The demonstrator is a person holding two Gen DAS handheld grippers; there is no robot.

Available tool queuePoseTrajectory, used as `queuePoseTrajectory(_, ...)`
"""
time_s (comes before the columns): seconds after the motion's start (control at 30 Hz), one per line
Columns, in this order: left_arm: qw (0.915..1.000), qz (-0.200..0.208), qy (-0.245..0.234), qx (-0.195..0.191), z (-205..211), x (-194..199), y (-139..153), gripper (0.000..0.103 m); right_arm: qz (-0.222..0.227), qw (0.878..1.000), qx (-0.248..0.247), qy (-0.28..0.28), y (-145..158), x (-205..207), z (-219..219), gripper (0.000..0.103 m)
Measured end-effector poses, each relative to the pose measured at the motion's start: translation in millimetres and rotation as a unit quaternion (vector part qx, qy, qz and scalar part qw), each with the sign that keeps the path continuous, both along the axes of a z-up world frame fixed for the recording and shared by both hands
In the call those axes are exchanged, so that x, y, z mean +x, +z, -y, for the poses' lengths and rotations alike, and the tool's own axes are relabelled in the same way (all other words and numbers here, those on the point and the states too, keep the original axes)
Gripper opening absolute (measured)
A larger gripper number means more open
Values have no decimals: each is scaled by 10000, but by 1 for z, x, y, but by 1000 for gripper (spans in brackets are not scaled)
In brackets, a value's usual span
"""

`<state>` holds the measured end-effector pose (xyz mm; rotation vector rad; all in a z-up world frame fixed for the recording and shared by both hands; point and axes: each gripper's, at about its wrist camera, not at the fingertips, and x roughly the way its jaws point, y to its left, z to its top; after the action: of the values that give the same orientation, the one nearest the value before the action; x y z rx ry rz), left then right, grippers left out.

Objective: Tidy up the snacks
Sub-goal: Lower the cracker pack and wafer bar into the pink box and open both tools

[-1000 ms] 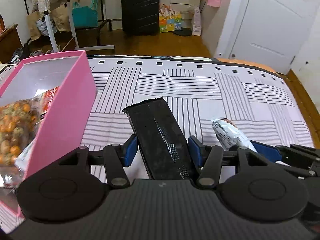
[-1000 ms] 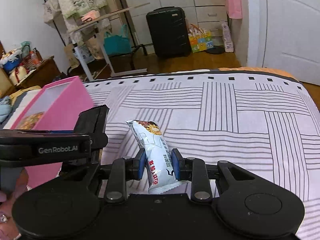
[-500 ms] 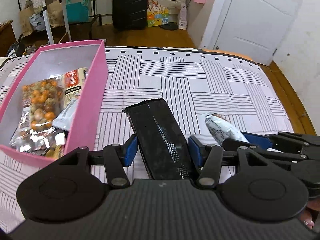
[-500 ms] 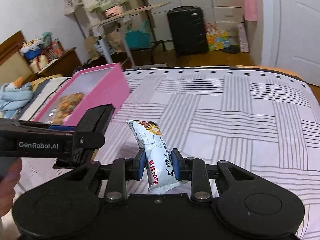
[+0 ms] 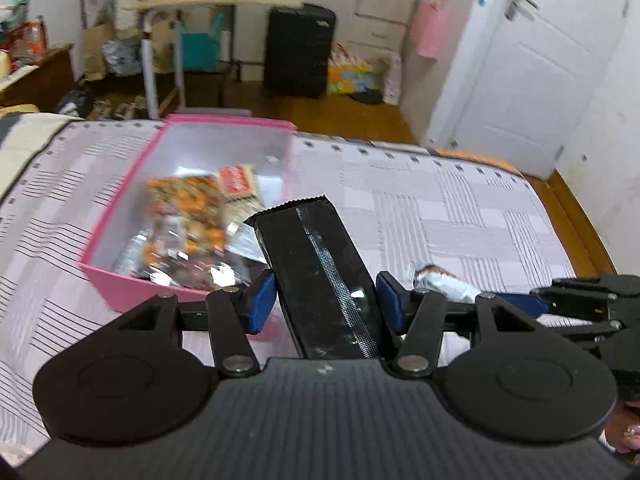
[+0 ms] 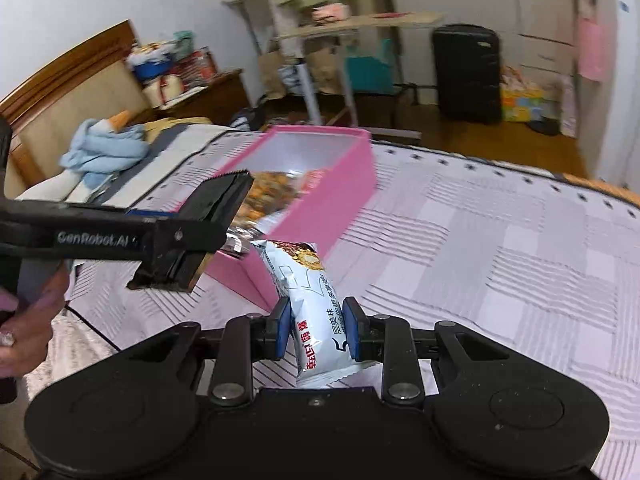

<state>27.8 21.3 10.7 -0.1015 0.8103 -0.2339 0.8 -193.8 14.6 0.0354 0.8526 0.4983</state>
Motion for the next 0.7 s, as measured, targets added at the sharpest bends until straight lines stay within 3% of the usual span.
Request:
queuePoseTrajectory(0.2,9989,230,402,-7,-29,20,9,54,387,9989,2,279,11,30,-37,32)
queuePoseTrajectory(0.43,9970,89,757,-102,-62,70,-12,54,985,9938,-309,408,-3,81,-81,32)
queuePoseTrajectory(0.7,9932,-171,1155,-10,-96,129,-50,53,890,9947,-385,345,-32,140,-123,33)
